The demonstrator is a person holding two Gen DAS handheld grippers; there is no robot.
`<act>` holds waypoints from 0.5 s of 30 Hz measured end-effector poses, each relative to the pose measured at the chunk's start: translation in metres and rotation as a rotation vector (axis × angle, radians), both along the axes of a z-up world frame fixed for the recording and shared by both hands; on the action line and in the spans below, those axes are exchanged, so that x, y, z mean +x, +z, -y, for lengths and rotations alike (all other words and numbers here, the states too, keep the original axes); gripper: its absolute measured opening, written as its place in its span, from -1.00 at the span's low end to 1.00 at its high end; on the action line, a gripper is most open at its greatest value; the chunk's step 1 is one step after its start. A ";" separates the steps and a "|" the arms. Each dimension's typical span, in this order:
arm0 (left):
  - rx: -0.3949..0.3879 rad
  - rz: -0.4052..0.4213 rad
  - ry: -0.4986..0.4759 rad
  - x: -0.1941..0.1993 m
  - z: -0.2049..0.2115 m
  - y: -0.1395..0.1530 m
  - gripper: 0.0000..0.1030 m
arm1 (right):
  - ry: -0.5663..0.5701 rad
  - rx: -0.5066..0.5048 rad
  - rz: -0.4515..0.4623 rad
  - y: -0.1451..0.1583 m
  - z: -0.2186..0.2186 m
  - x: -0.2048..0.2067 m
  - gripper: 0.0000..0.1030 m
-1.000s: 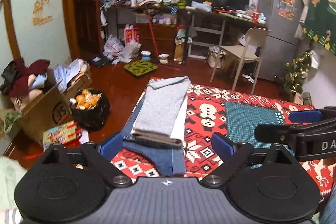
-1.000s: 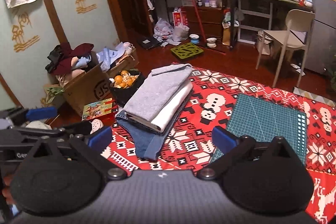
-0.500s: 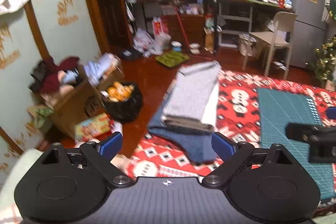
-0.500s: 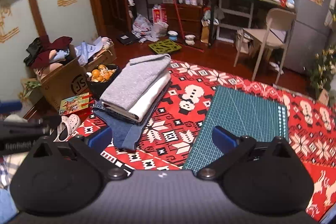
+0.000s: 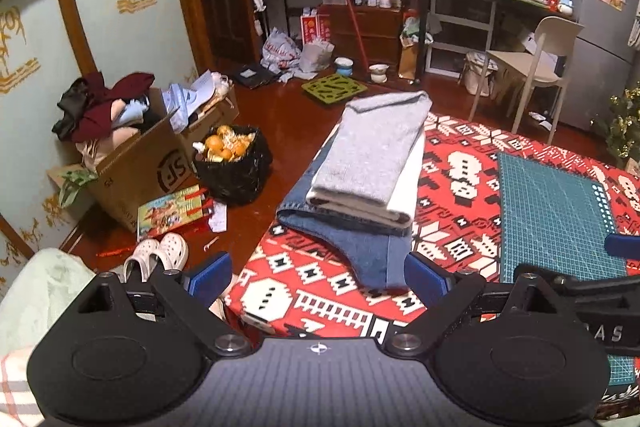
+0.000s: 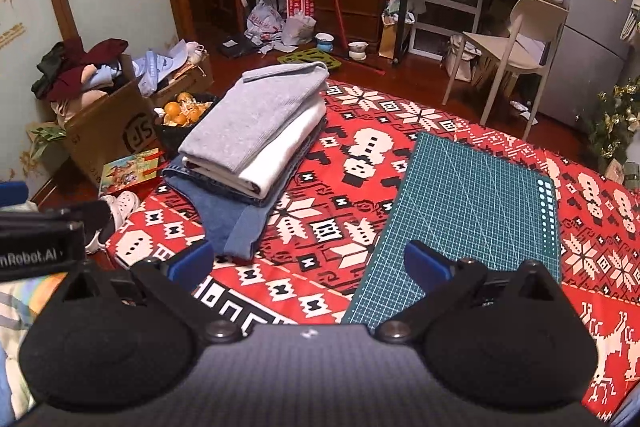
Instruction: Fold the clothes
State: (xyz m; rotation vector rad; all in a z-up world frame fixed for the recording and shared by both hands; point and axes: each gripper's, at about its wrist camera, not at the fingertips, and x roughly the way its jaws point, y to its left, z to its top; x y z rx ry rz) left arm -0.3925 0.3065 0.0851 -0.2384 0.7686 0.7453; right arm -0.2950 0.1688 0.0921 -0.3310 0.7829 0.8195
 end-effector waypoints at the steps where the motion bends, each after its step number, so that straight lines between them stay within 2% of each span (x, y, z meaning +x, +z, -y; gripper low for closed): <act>1: -0.002 -0.004 0.005 0.001 0.001 -0.002 0.81 | -0.001 -0.001 0.002 -0.001 -0.002 0.000 0.99; 15: 0.031 -0.006 0.033 -0.006 0.004 0.002 0.80 | 0.012 0.008 -0.024 -0.005 -0.009 -0.002 0.99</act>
